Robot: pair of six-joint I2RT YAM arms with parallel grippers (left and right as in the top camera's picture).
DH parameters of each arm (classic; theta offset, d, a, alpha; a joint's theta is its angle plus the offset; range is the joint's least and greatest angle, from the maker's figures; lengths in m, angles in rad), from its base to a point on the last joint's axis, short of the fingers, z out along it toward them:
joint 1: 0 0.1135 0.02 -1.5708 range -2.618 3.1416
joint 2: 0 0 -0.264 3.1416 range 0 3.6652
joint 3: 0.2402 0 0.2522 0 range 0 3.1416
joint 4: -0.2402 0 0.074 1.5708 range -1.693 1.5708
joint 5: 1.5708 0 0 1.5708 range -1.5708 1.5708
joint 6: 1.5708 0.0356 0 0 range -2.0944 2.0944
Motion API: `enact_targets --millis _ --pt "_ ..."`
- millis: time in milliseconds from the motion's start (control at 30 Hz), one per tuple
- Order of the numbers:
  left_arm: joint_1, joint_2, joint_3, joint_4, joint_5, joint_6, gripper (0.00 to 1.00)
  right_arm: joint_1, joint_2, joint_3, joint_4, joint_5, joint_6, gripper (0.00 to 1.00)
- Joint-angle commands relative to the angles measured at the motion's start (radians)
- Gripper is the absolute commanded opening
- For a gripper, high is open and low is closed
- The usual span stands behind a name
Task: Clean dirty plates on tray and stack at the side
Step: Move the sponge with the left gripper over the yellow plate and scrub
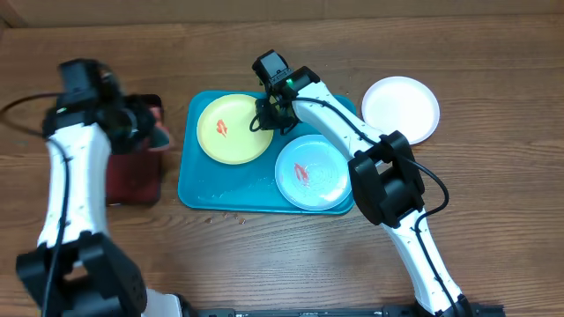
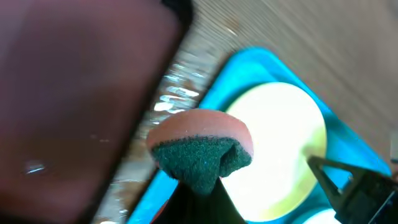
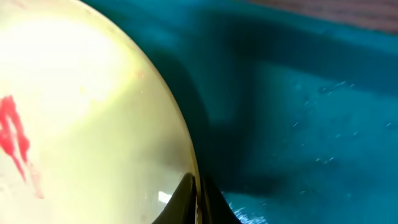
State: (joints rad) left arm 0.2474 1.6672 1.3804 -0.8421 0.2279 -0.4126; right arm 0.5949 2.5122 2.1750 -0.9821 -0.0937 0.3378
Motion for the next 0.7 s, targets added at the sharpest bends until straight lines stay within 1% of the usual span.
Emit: enact_targets --millis 0,133,267,300,367,400,467,533,600,667 --pt "-0.09 0.072 -0.011 0.046 0.032 0.021 0.04 0.006 0.017 -0.014 -0.023 -0.066 0.008 0.04" --pt "-0.181 0.132 -0.011 0.132 0.032 0.024 0.04 0.006 0.017 -0.014 -0.032 -0.066 0.009 0.04" --pt "-0.248 0.177 -0.011 0.204 0.032 0.032 0.04 0.006 0.017 -0.014 -0.051 -0.066 0.053 0.07" --pt "-0.26 0.186 -0.011 0.217 0.032 0.031 0.04 0.006 0.017 -0.014 -0.053 -0.066 0.053 0.08" --pt "-0.282 0.208 -0.011 0.24 0.032 0.031 0.04 0.006 0.017 -0.014 -0.057 -0.066 0.052 0.16" --pt "-0.293 0.22 -0.011 0.248 0.032 0.031 0.04 0.006 0.017 -0.014 -0.058 -0.066 0.052 0.17" --pt "-0.309 0.24 -0.011 0.251 0.032 0.031 0.04 0.006 0.017 -0.014 -0.06 -0.066 0.052 0.16" --pt "-0.323 0.258 -0.011 0.253 0.031 0.031 0.04 0.006 0.018 -0.014 -0.06 -0.065 0.052 0.09" --pt "-0.333 0.276 -0.011 0.263 0.027 0.021 0.04 0.006 0.018 -0.014 -0.06 -0.065 0.052 0.04" --pt "-0.338 0.297 -0.011 0.28 0.024 0.012 0.04 0.006 0.017 -0.014 -0.059 -0.065 0.053 0.04"
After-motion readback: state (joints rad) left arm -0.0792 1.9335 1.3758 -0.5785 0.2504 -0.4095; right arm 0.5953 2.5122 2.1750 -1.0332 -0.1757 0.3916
